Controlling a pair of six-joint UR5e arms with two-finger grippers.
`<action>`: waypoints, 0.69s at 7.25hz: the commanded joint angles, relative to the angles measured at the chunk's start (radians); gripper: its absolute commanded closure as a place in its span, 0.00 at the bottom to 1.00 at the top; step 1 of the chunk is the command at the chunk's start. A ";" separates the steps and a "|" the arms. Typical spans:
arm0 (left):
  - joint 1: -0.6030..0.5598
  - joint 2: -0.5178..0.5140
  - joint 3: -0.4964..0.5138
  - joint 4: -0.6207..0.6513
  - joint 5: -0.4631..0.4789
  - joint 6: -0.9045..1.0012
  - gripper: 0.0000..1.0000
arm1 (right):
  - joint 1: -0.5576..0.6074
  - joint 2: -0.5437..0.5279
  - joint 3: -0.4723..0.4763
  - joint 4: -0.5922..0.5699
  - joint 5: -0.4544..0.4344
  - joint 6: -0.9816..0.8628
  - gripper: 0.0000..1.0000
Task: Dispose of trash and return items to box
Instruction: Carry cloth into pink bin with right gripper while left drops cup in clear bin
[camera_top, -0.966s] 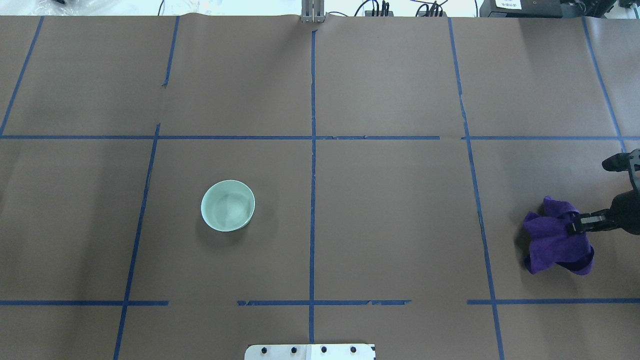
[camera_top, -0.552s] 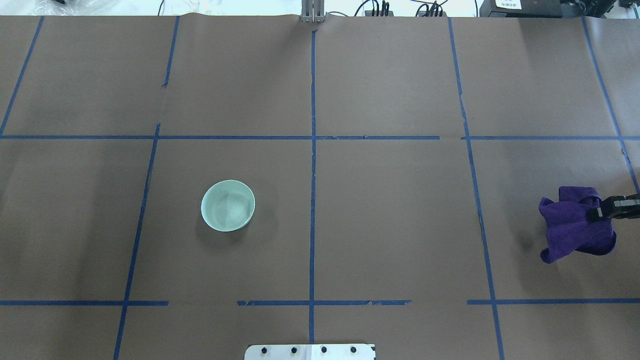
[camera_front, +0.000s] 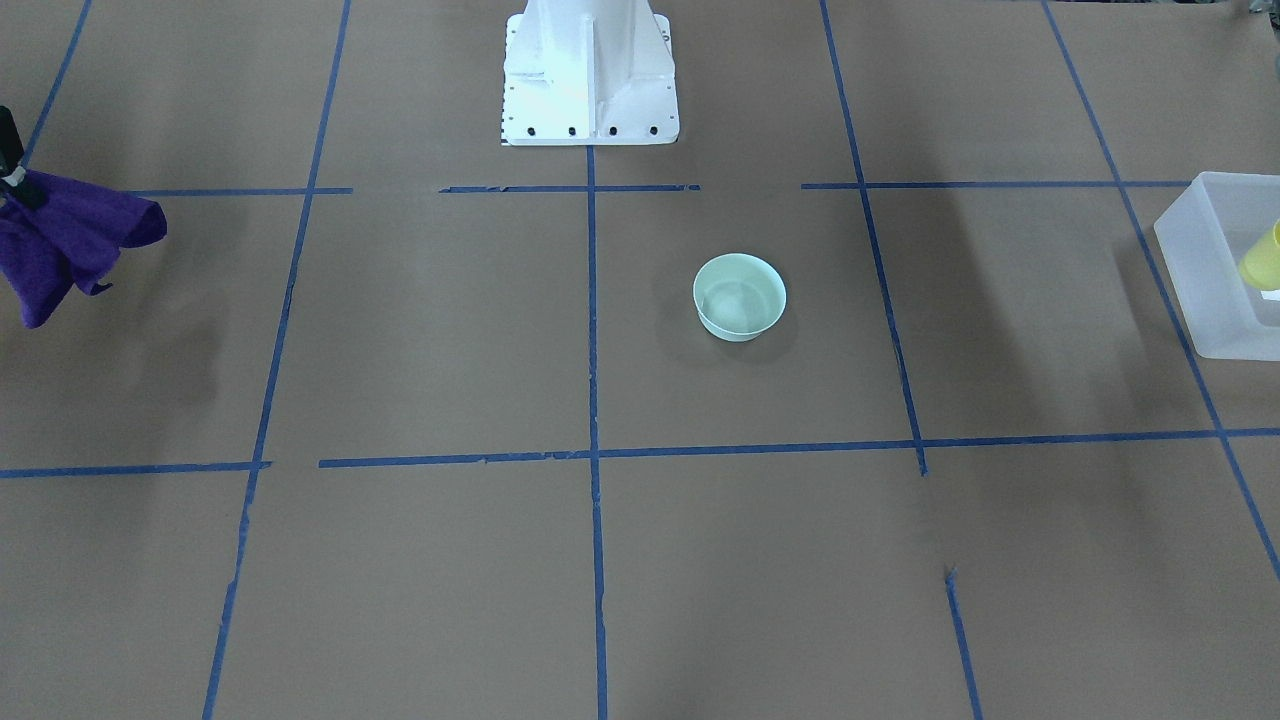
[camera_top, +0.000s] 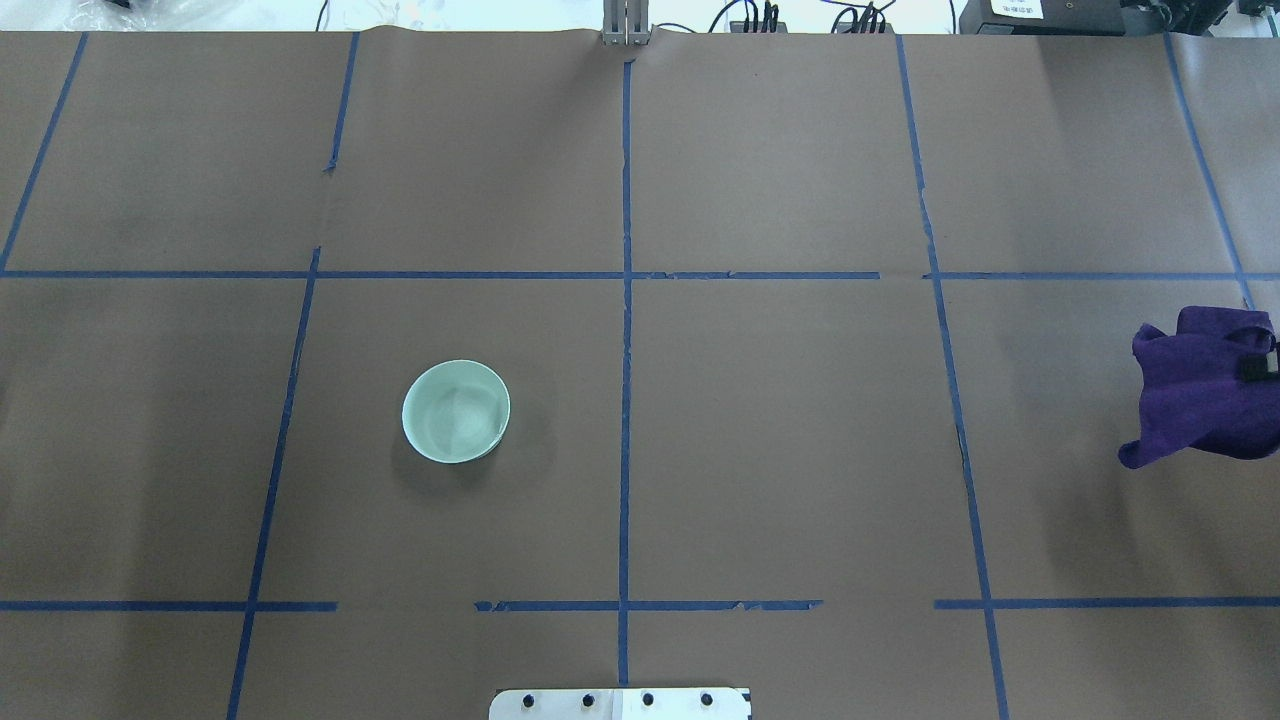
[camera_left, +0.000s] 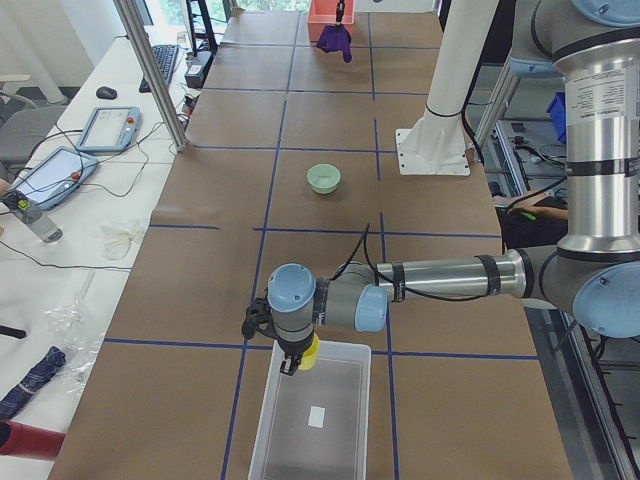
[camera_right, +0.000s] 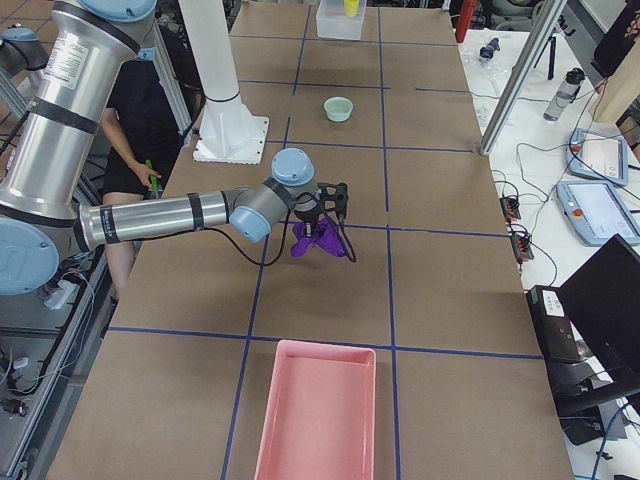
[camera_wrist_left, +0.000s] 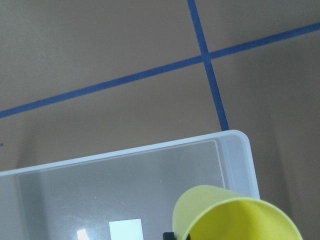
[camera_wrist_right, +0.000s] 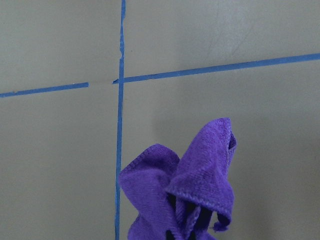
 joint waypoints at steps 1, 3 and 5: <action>0.010 0.003 0.094 -0.095 -0.002 -0.001 1.00 | 0.064 0.001 0.028 0.000 0.000 0.000 1.00; 0.031 0.003 0.144 -0.139 -0.039 0.001 1.00 | 0.130 0.003 0.040 0.000 0.000 -0.040 1.00; 0.042 0.002 0.188 -0.197 -0.066 0.002 1.00 | 0.197 0.003 0.040 0.000 0.000 -0.156 1.00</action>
